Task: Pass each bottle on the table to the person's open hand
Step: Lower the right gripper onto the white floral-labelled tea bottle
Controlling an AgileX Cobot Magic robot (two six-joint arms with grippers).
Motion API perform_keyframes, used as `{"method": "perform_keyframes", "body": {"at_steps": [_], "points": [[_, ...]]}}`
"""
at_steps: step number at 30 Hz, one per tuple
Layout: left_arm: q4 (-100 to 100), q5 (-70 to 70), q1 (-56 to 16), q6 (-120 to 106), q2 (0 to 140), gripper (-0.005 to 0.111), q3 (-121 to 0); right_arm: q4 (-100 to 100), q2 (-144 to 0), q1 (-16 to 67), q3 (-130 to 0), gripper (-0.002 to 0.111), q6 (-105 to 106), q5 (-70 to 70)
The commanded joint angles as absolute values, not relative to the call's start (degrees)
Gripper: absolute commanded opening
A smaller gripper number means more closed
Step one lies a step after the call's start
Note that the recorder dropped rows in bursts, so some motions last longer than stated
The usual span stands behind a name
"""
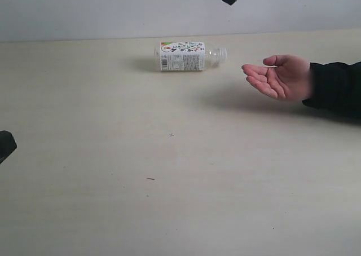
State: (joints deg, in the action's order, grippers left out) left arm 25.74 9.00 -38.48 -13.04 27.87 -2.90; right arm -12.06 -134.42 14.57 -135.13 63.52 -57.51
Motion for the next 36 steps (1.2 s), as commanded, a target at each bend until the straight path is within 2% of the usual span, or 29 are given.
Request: {"method": "perform_keyframes", "body": {"at_steps": [1, 6, 9, 10, 12, 14, 15, 16, 18, 25, 36], "points": [[26.2, 9.1, -38.6, -13.2, 27.4, 0.000, -2.7, -11.3, -136.8, 14.6, -135.9, 0.000, 67.7, -59.1], [26.2, 9.1, -38.6, -13.2, 27.4, 0.000, -2.7, -12.5, -138.9, 15.0, -135.9, 0.000, 72.9, -58.5], [26.2, 9.1, -38.6, -13.2, 27.4, 0.000, -2.7, -12.4, -140.1, 16.2, -135.9, 0.012, 74.5, -55.8], [26.2, 9.1, -38.6, -13.2, 27.4, 0.000, -2.7, -12.4, -140.4, 16.7, -135.9, 0.018, 74.7, -54.2], [26.2, 9.1, -38.6, -13.2, 27.4, 0.000, -2.7, -12.4, -141.5, 17.6, -135.9, 0.042, 75.0, -49.9], [26.2, 9.1, -38.6, -13.2, 27.4, 0.000, -2.7, -12.4, -142.5, 18.5, -135.9, 0.071, 75.0, -46.1], [26.2, 9.1, -38.6, -13.2, 27.4, 0.000, -2.7, -12.0, -143.0, 18.9, -135.9, 0.082, 75.0, -44.6], [26.2, 9.1, -38.6, -13.2, 27.4, 0.000, -2.7, -11.6, -143.7, 19.3, -135.9, 0.088, 74.9, -43.3], [26.2, 9.1, -38.6, -13.2, 27.4, 0.000, -2.7, -10.9, -144.8, 20.4, -135.9, 0.089, 74.8, -42.1], [26.2, 9.1, -38.6, -13.2, 27.4, 0.000, -2.7, -1.9, -146.5, 23.8, -135.9, 0.083, 70.1, -42.3], [26.2, 9.1, -38.6, -13.2, 27.4, 0.000, -2.7, -0.9, -147.1, 23.0, -135.9, 0.080, 68.1, -48.1]]}}
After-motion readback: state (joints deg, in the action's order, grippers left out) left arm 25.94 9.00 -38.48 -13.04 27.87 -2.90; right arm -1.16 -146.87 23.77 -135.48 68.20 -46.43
